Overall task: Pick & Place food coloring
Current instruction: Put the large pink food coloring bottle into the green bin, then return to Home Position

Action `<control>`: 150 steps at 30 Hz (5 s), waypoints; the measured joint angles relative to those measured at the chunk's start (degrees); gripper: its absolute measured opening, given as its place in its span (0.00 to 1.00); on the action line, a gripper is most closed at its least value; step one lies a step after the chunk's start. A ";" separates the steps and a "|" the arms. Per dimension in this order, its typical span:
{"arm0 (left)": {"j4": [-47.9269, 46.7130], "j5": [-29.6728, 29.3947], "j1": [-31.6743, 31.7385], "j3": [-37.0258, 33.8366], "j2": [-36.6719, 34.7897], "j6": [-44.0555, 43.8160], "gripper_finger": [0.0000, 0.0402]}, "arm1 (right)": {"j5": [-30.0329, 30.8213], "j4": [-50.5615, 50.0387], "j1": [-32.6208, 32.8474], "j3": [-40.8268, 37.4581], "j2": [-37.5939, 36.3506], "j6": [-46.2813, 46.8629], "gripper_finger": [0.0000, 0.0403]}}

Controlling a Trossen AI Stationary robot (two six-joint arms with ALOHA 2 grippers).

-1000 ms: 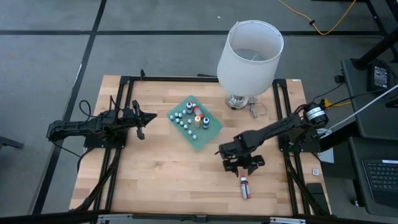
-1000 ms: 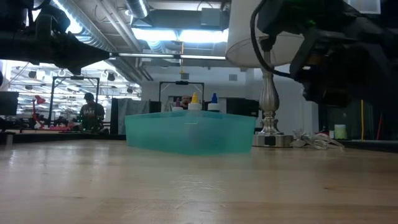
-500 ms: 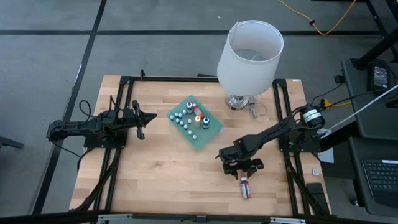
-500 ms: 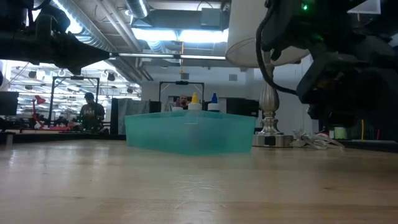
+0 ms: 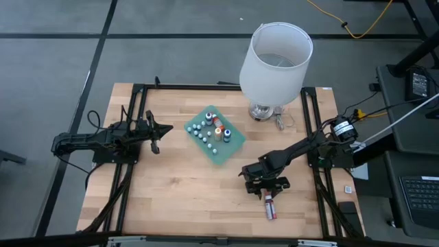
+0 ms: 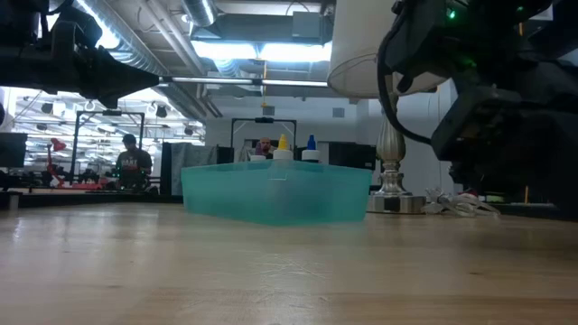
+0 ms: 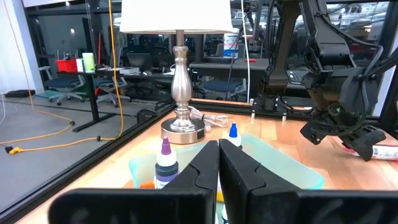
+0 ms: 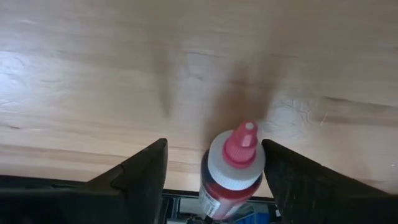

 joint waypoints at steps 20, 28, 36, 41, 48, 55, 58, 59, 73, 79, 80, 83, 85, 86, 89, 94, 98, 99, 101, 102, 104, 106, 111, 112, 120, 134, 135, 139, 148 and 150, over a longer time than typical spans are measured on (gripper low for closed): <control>0.00 0.00 0.00 0.00 0.00 0.00 0.03 | -0.54 -0.14 2.19 0.00 0.00 1.08 0.33; 0.00 0.00 0.02 0.02 0.00 0.00 0.02 | 0.00 -0.19 2.22 0.08 0.00 -0.51 0.32; -0.02 0.00 0.01 0.02 0.00 0.00 0.02 | 6.31 -1.93 -0.76 4.85 -0.07 -8.54 0.32; -0.02 0.00 0.00 0.00 0.00 0.00 0.03 | 11.80 -4.99 -2.55 8.38 -0.92 -15.93 0.31; -0.02 0.00 0.00 0.02 0.00 0.00 0.02 | 21.64 -10.45 -4.05 11.43 -4.77 -26.19 0.31; -0.02 0.00 0.02 0.00 0.00 0.00 0.03 | 29.46 -12.23 -4.28 12.74 -11.10 -32.56 0.31; -0.01 0.00 0.01 0.01 0.00 0.00 0.03 | 34.69 -11.50 -4.33 12.87 -13.74 -35.36 0.31; 0.00 0.00 0.00 0.00 0.00 0.00 0.03 | 36.52 -11.76 -4.33 12.85 -14.48 -36.66 0.31; -0.02 0.00 0.01 0.01 0.00 0.00 0.03 | 64.67 -9.35 -4.71 12.80 -19.76 -57.96 0.32; -0.02 0.00 0.02 0.00 0.00 0.00 0.03 | 66.75 1.86 -7.42 8.13 -19.78 -65.00 0.32; 0.00 0.00 0.01 0.00 0.00 0.00 0.03 | 67.24 3.41 -7.75 7.40 -19.78 -65.60 0.32; 0.00 0.00 0.00 0.00 0.00 0.00 0.02 | 69.77 5.02 -8.49 5.74 -19.78 -66.61 0.32; -0.02 0.00 0.02 0.00 0.00 0.00 0.02 | 70.84 5.81 -9.19 4.97 -19.76 -67.72 0.32; -0.02 0.00 0.01 0.02 0.00 0.00 0.02 | 70.99 6.39 -9.62 4.62 -19.76 -68.29 0.32; -0.02 0.00 0.02 0.00 0.00 0.00 0.02 | 71.09 9.05 -10.73 3.17 -19.50 -70.94 0.32; -0.01 0.00 0.00 0.00 0.00 0.00 0.03 | 69.22 12.70 -12.43 1.86 -19.16 -72.53 0.32; -0.02 0.00 0.01 0.00 0.00 0.00 0.03 | 68.94 13.81 -12.55 1.77 -17.69 -73.80 0.32; 0.00 0.00 0.00 0.00 0.00 0.00 0.02 | 68.45 14.48 -12.55 1.77 -17.24 -73.99 0.32; -0.02 0.00 0.01 0.00 0.00 0.00 0.02 | 68.29 15.26 -12.59 1.77 -16.14 -74.14 0.32; -0.02 0.00 0.00 0.02 0.00 0.00 0.02 | 67.94 15.96 -12.63 1.77 -15.54 -74.16 0.32; -0.02 0.00 0.01 0.00 0.00 0.00 0.02 | 67.72 16.58 -12.67 1.77 -14.59 -74.18 0.32; -0.02 0.00 0.00 0.02 0.00 0.00 0.02 | 67.62 17.92 -12.67 1.77 -13.51 -74.20 0.32; -0.02 0.00 0.00 0.02 0.00 0.00 0.03 | 66.82 20.76 -12.63 1.77 -10.77 -75.70 0.32; -0.02 0.00 0.02 0.02 0.00 0.00 0.03 | 66.84 21.04 -12.63 1.77 -10.34 -76.00 0.32; -0.01 0.00 0.01 0.01 0.00 0.00 0.02 | 66.82 23.08 -13.15 1.77 -7.00 -77.19 0.32; -0.02 0.00 0.00 0.02 0.00 0.00 0.03 | 65.54 22.87 -13.66 1.77 -5.92 -78.02 0.43; 0.00 0.00 0.00 0.00 0.00 0.00 0.02 | 65.67 22.55 -13.66 1.77 -6.01 -77.59 0.46; 0.00 0.00 0.01 0.00 0.00 0.00 0.02 | 68.01 20.76 -13.66 1.77 -6.93 -76.75 0.55; -0.02 0.01 0.01 0.00 0.00 0.00 0.03 | 67.38 18.40 -13.64 1.79 -11.35 -76.78 0.73; -0.02 0.00 0.01 0.02 0.00 0.00 0.03 | 67.45 18.05 -13.67 1.79 -13.25 -76.81 0.76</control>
